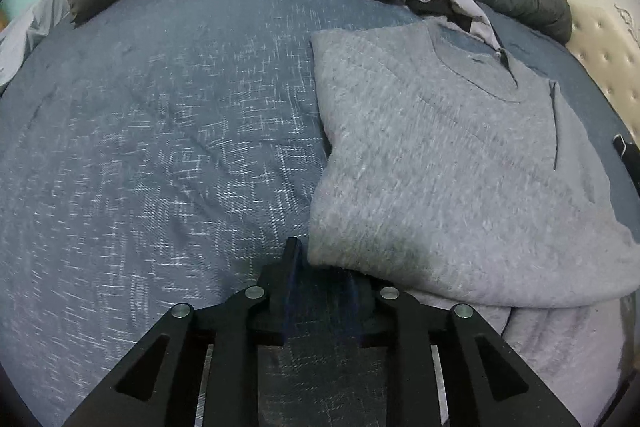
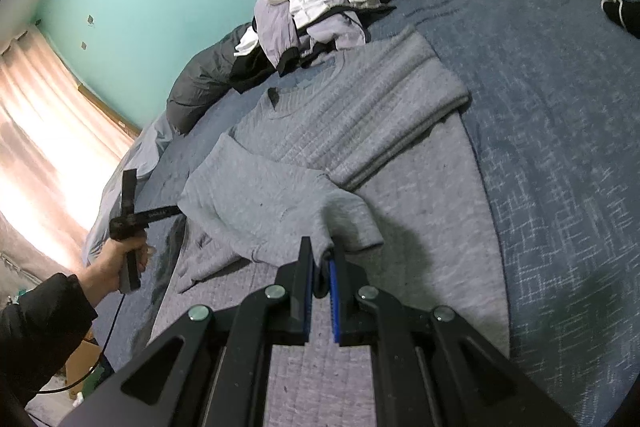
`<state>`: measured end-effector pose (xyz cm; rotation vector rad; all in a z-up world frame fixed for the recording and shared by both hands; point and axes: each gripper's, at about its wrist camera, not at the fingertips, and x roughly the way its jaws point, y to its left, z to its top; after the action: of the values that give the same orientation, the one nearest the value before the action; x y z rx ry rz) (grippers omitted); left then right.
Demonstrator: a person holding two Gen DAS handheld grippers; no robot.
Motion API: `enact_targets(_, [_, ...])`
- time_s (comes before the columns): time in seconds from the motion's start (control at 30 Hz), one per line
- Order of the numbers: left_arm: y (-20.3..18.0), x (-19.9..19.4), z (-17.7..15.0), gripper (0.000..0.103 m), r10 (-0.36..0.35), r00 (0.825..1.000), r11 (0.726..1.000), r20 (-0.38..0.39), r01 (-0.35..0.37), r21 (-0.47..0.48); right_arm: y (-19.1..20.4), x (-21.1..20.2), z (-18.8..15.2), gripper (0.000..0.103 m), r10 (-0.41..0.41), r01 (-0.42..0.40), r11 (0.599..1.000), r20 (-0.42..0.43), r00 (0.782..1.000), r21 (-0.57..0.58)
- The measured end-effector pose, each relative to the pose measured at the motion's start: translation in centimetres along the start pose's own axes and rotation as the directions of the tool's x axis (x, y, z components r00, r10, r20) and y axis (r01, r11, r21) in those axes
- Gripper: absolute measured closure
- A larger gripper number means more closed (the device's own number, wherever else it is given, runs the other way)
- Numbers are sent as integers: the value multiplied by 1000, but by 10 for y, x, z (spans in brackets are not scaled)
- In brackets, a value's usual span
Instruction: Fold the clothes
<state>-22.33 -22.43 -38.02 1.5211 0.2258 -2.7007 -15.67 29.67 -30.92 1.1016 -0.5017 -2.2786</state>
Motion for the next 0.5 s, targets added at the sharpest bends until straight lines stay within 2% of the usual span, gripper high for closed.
enact_targets(0.13, [-2, -5, 3, 81, -12, 999, 1000, 39, 12, 5, 6, -16, 7, 97, -18, 19, 1000, 58, 998, -21])
enact_targets(0.17, [-3, -8, 4, 90, -10, 999, 1000, 50, 10, 5, 7, -18, 7, 97, -22, 23, 999, 60, 998, -23])
enact_targets(0.2, [-4, -11, 6, 93, -7, 998, 1000, 60, 7, 5, 8, -19, 6, 97, -27, 29, 999, 55, 998, -26])
enact_targets(0.33, [-10, -22, 12, 95, -9, 997, 1000, 81, 9, 7, 11, -22, 2, 97, -48, 50, 998, 36, 998, -37])
enact_targets(0.43, [-11, -16, 12, 92, -24, 1000, 1000, 3, 24, 12, 13, -25, 0, 97, -64, 65, 997, 22, 998, -45])
enact_targets(0.5, [-11, -13, 8, 91, -2, 999, 1000, -38, 3, 25, 15, -27, -2, 97, -75, 75, 996, 12, 997, -51])
